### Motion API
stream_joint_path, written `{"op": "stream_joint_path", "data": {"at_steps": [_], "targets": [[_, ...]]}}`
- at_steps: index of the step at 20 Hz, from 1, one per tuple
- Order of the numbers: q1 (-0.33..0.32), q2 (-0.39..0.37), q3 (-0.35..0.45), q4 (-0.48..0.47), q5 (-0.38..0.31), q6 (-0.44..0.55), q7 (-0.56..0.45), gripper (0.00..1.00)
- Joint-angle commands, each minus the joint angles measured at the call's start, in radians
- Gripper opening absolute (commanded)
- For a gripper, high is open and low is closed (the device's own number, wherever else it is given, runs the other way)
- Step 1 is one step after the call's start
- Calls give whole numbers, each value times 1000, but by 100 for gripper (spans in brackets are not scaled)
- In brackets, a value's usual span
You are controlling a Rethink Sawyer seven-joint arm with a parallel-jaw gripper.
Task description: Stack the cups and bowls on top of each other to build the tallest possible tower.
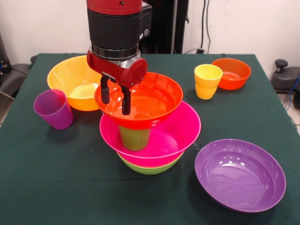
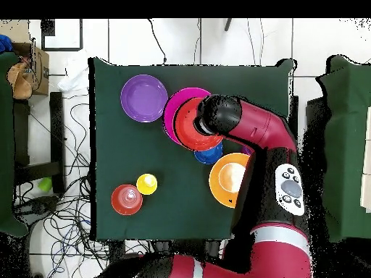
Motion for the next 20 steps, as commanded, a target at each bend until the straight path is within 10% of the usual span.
{"op": "stream_joint_path", "data": {"at_steps": [1,20], "targets": [[5,63,81,-21,-38,39,0,100],[30,-112,56,21,-21,290,17,100]]}}
